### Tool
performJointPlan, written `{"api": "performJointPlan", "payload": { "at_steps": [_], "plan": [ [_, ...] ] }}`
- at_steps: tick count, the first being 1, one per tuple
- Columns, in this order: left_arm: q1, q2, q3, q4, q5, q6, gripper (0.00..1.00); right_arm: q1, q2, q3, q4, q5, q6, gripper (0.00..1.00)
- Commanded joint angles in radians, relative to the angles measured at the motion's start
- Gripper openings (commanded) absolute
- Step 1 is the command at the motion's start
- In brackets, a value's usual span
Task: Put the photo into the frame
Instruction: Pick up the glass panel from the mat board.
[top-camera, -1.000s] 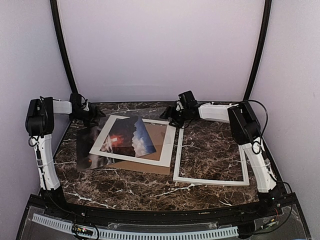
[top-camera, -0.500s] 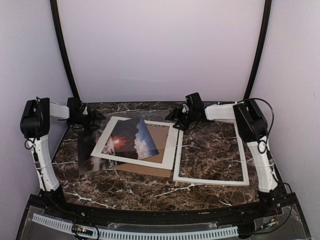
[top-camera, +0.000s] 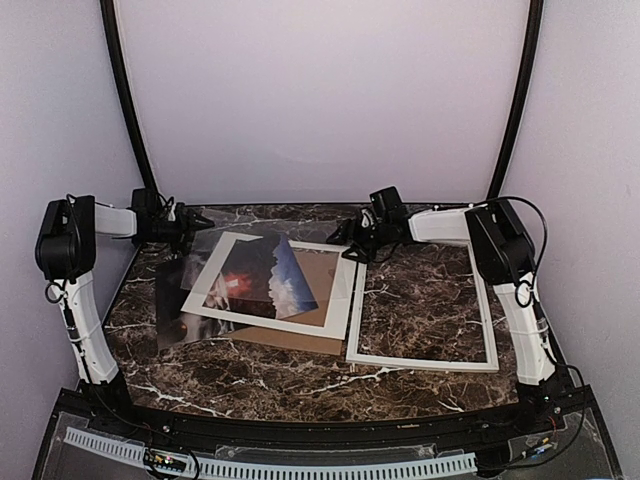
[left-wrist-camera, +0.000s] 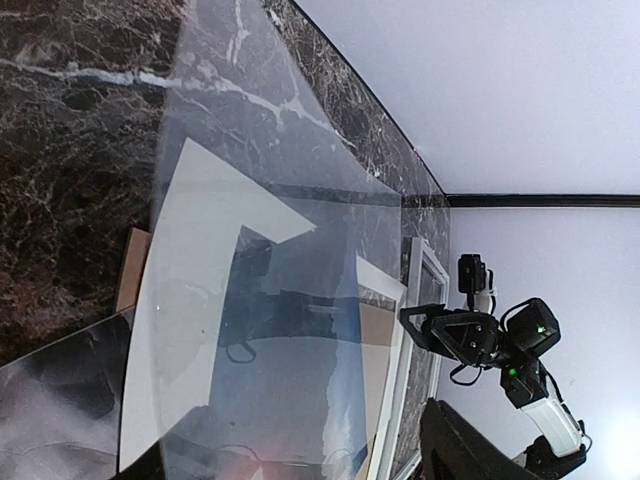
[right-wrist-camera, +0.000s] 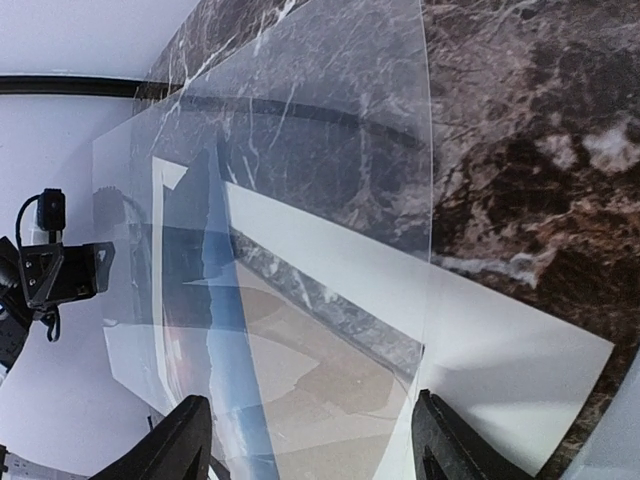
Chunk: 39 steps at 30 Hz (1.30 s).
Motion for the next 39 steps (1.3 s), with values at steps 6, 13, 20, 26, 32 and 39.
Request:
{"api": "performJointPlan", "payload": {
  "at_steps": [6,13,20,26,32,39],
  "plan": [
    [-0.026,-0.061,0.005,-0.152,-0.038,0.103,0.72,0.023,-0.003,0.001,-0.008,-0.065,-0.048,0.69],
    [-0.029,-0.086,0.031,-0.222,-0.092,0.156,0.58,0.023,0.005,0.011,-0.035,-0.051,-0.082,0.69],
    [-0.028,-0.111,0.06,-0.275,-0.113,0.196,0.53,0.021,0.01,0.004,-0.05,-0.041,-0.105,0.69],
    [-0.028,-0.109,0.052,-0.271,-0.098,0.199,0.4,0.021,0.008,0.008,-0.056,-0.039,-0.11,0.69],
    [-0.028,-0.112,0.071,-0.289,-0.078,0.225,0.17,0.021,-0.007,0.025,-0.084,-0.042,-0.145,0.72],
    [-0.029,-0.196,0.138,-0.43,-0.122,0.357,0.0,0.021,-0.111,0.064,-0.191,0.005,-0.334,0.8]
  ]
}}
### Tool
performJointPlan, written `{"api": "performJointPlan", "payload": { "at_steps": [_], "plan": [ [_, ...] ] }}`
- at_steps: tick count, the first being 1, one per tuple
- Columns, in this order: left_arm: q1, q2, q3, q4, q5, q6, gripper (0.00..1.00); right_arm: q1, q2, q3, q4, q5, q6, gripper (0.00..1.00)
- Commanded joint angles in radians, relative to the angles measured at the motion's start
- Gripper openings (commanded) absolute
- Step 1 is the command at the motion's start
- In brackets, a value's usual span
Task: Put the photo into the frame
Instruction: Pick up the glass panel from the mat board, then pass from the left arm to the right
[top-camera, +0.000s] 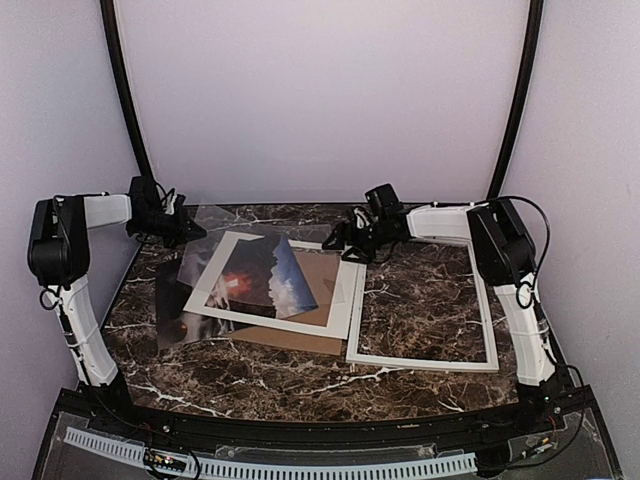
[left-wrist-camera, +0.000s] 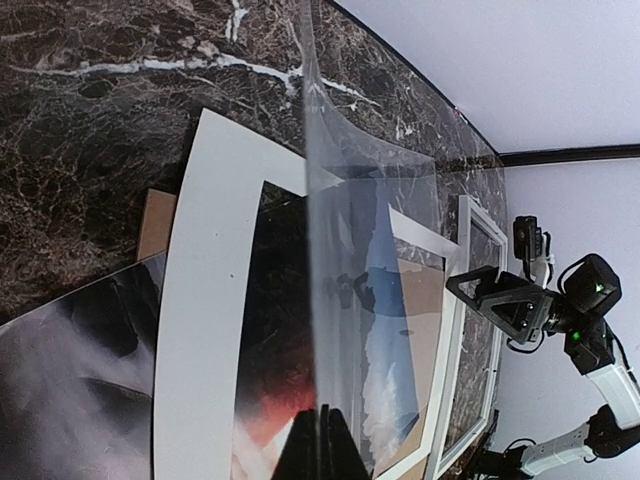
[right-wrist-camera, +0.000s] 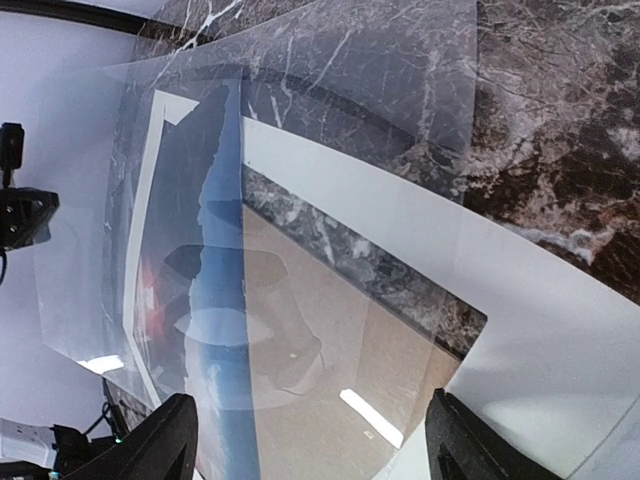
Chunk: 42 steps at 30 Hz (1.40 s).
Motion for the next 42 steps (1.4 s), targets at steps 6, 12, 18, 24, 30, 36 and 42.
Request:
{"api": "performJointPlan", "payload": {
  "at_steps": [6,12,18,24,30,36,42],
  "plan": [
    [-0.012,-0.282,0.091,-0.175,0.069,0.194,0.0,0.006,-0.275,-0.02,-0.143,0.063,-0.319,0.84],
    [-0.115,-0.43,0.154,-0.245,0.126,0.272,0.0,0.008,-0.447,-0.023,-0.272,0.042,-0.518,0.84],
    [-0.202,-0.58,0.2,-0.322,0.181,0.319,0.0,0.042,-0.625,-0.024,-0.364,0.066,-0.69,0.86],
    [-0.285,-0.705,0.204,-0.349,0.235,0.318,0.0,0.103,-0.724,0.001,-0.444,0.151,-0.845,0.88],
    [-0.333,-0.758,0.185,-0.409,0.228,0.342,0.0,0.153,-0.77,0.023,-0.478,0.196,-0.935,0.91],
    [-0.417,-0.756,0.191,-0.477,0.186,0.416,0.0,0.182,-0.734,0.105,-0.536,0.203,-1.02,0.92],
    [-0.506,-0.718,0.222,-0.538,0.135,0.482,0.0,0.198,-0.646,0.231,-0.63,0.125,-1.112,0.91]
  ]
}}
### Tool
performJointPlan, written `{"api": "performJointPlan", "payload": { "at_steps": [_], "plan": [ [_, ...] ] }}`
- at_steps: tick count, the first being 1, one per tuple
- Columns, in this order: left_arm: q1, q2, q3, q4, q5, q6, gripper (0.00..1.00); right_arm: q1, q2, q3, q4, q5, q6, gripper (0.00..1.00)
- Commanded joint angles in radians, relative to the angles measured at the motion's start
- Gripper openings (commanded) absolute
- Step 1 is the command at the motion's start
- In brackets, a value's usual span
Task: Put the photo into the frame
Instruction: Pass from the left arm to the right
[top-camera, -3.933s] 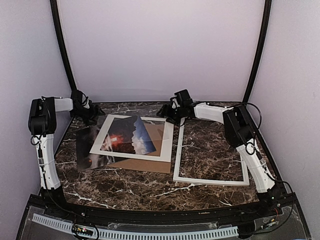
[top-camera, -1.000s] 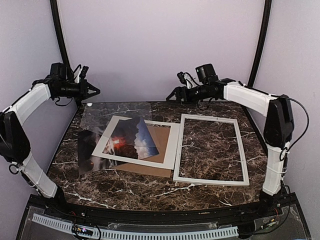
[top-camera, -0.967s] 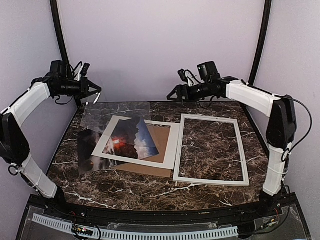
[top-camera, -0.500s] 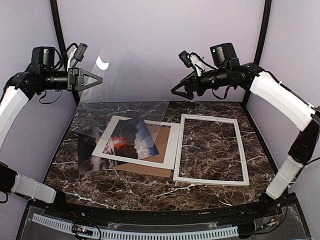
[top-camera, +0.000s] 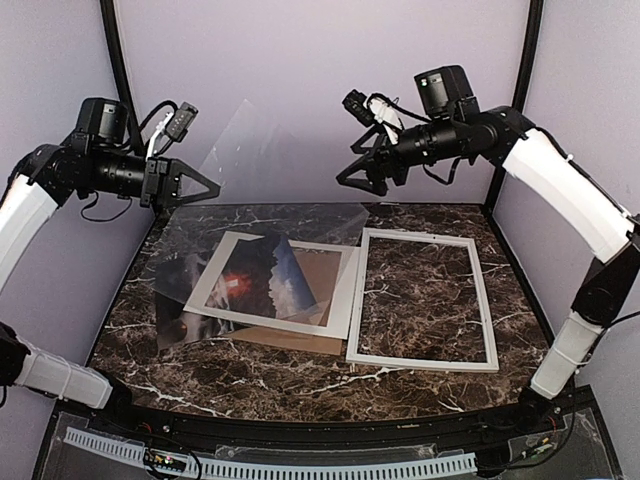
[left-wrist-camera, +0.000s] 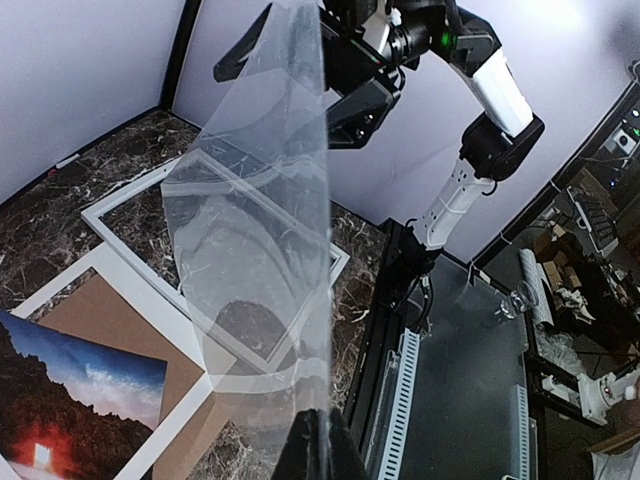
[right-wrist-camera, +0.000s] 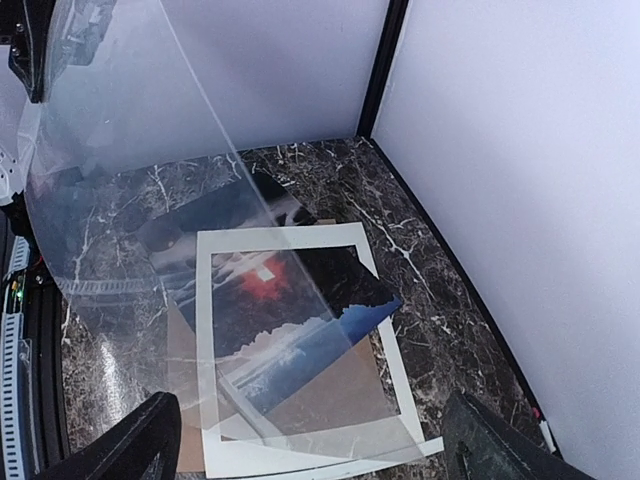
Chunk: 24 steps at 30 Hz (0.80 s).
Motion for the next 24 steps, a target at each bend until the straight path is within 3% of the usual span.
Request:
{"api": "performJointPlan", "payload": {
  "at_steps": [1,9,14,21,24],
  "plan": [
    [-0.066,0.028,0.051,-0.067,-0.027,0.092,0.0,0.019,0.082,0.114,-0.097,-0.067,-0.102,0.91],
    [-0.113,0.07,0.08,-0.092,-0.036,0.127,0.0,0.031,0.143,0.151,-0.214,-0.227,-0.171,0.86],
    [-0.113,0.076,0.082,-0.089,-0.047,0.139,0.0,0.032,0.118,0.103,-0.243,-0.324,-0.198,0.66],
    [-0.113,0.08,0.094,-0.084,-0.081,0.139,0.0,0.03,0.095,0.027,-0.252,-0.407,-0.194,0.31],
    [-0.113,0.08,0.089,-0.082,-0.091,0.139,0.0,0.028,0.086,-0.001,-0.234,-0.416,-0.181,0.24]
  ]
}}
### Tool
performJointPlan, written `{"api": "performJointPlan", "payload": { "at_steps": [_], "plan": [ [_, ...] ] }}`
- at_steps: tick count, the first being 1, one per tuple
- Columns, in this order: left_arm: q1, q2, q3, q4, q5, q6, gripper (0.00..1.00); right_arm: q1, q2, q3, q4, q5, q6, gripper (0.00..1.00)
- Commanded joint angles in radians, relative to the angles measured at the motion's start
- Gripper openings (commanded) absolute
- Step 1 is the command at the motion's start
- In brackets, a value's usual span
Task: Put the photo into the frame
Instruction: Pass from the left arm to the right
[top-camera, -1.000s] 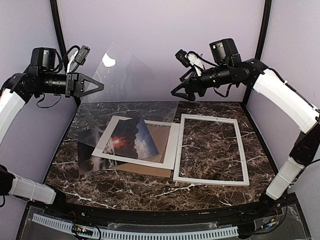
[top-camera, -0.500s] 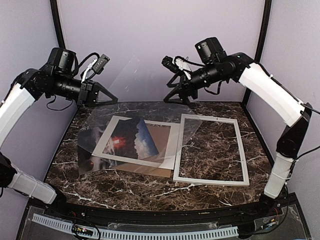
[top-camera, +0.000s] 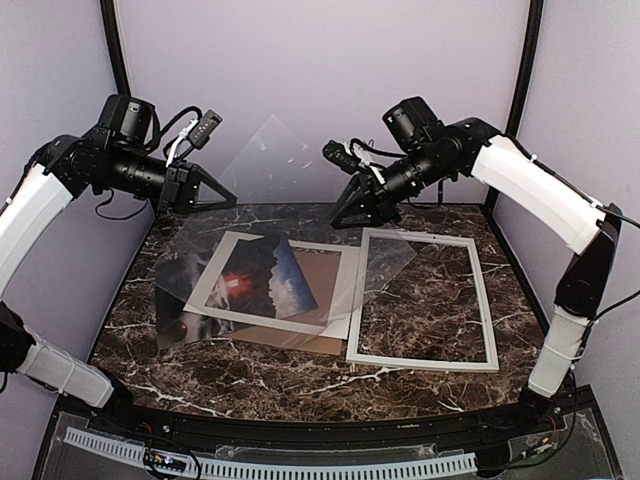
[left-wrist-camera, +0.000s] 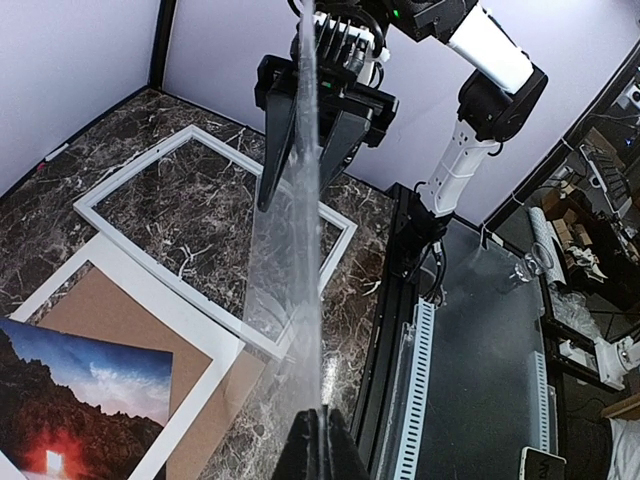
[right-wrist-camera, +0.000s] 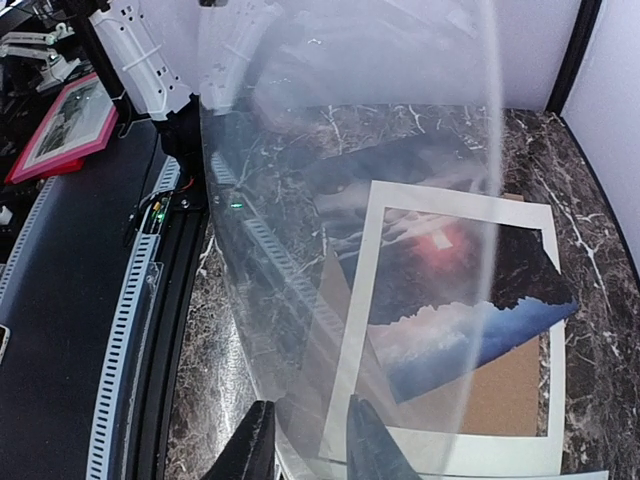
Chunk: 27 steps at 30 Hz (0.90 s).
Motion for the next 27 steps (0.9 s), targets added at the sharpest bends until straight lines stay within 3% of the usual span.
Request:
{"api": "performJointPlan", "payload": {
  "at_steps": [1,5,9,14,27],
  "plan": [
    [-0.005,-0.007,0.02,0.0,-0.011,0.022,0.0,0.006,-0.045,-0.037,0.014,-0.064,0.016,0.22],
    [-0.005,-0.006,0.012,0.002,-0.025,0.023,0.0,0.003,-0.052,-0.042,0.035,-0.096,0.025,0.18],
    [-0.005,-0.008,0.005,0.005,-0.024,0.023,0.0,0.002,-0.053,-0.045,0.05,-0.092,0.04,0.27],
    [-0.005,-0.005,-0.002,0.007,-0.02,0.025,0.0,0.001,-0.049,-0.033,0.056,-0.098,0.05,0.31],
    [-0.005,-0.001,-0.008,0.009,-0.02,0.023,0.0,-0.003,-0.024,0.01,0.058,-0.115,0.066,0.26]
  ]
}}
